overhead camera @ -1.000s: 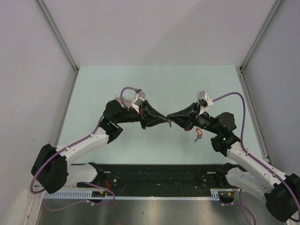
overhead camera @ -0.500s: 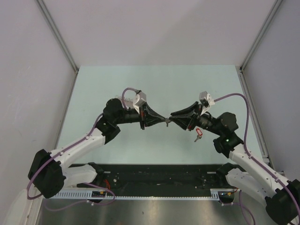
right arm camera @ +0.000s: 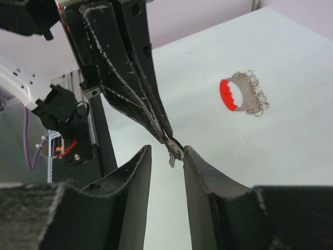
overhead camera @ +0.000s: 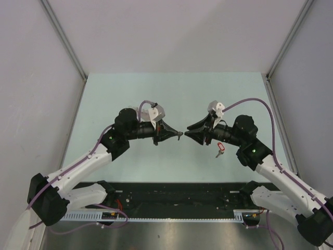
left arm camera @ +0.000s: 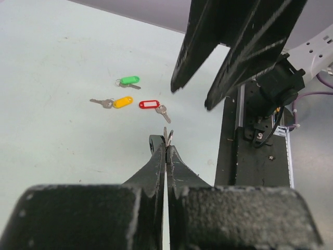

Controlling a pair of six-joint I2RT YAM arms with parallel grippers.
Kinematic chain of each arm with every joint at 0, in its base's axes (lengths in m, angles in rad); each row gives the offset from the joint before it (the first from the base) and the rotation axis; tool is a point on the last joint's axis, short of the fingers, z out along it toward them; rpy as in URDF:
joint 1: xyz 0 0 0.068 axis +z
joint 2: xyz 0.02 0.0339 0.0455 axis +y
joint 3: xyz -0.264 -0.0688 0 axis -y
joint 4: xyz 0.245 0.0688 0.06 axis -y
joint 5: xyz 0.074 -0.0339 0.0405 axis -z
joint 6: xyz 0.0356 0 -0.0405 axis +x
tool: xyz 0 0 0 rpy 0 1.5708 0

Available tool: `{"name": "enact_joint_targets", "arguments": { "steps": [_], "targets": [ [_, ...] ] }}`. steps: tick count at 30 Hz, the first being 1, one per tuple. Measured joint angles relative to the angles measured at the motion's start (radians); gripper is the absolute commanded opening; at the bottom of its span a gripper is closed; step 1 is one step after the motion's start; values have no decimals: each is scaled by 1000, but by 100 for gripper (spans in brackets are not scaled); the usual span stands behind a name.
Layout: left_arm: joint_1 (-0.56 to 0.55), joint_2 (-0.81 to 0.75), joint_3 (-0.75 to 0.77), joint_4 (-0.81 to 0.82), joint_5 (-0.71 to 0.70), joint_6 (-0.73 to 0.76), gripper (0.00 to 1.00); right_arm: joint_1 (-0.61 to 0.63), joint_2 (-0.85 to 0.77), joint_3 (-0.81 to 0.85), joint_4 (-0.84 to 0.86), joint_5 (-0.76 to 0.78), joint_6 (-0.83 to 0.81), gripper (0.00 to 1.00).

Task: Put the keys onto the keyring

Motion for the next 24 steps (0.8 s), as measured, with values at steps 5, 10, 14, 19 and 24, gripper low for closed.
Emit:
{"name": "enact_joint_targets", "arguments": {
  "steps": [5,10,14,19,24],
  "targets": [
    [-11,0,18,-60,-10,41,0,63,58,36,-72,15,-103,31],
    [-16,0,20,-85,-10,62,0,84,96,46,-109,23,-159,27],
    [-19,0,21,-94,-6,68,0,90,102,46,-117,24,-177,25],
    [-21,0,21,-95,6,68,0,93,107,50,-117,23,-191,23],
    [-22,0,22,-95,14,67,0,98,109,53,-116,16,-193,21]
  ]
}}
